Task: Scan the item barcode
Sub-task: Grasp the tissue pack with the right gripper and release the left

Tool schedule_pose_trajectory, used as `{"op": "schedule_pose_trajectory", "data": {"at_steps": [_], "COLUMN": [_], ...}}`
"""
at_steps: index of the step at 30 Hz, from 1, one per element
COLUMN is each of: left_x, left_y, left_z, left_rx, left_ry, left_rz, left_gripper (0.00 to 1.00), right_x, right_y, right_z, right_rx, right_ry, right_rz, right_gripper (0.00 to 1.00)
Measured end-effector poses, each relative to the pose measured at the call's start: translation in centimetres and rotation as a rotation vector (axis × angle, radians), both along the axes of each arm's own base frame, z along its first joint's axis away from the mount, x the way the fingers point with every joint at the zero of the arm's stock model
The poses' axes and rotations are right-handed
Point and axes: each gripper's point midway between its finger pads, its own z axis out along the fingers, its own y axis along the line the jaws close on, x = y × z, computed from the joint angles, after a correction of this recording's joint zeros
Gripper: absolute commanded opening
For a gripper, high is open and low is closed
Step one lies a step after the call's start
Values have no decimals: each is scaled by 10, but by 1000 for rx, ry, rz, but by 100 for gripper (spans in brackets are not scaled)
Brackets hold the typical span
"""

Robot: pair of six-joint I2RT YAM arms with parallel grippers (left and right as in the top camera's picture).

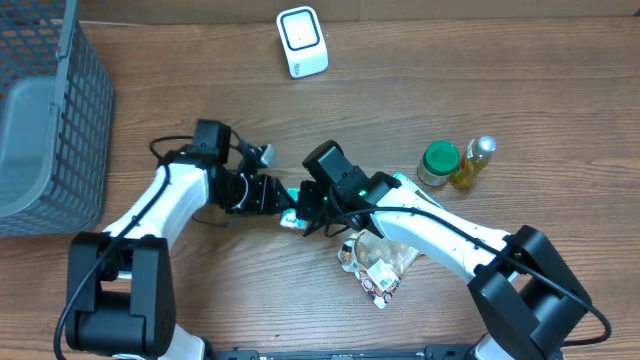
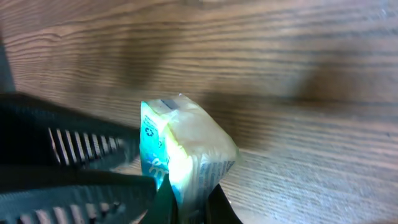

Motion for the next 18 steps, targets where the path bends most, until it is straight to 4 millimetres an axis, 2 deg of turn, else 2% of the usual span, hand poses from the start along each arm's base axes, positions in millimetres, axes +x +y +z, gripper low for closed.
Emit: {"op": "schedule_pose_trajectory", "data": {"at_steps": [3, 6, 9, 18], "left_x": [15, 24, 24, 26], "left_y": [16, 40, 61, 100], "left_z": [1, -8, -18, -28], "left_rx": [53, 165, 286, 502], "left_ry": [-8, 15, 43, 62], "left_rz": [78, 184, 257, 404], "left_gripper": [59, 62, 68, 69], "right_x": [3, 6, 10, 9], "right_y": [2, 5, 9, 20], "right_z": [2, 5, 8, 12], "right_rx": [6, 16, 32, 45], "right_ry": [-28, -53, -77, -118], "right_rz": [24, 39, 46, 70], "right_gripper": [4, 4, 4, 4]}}
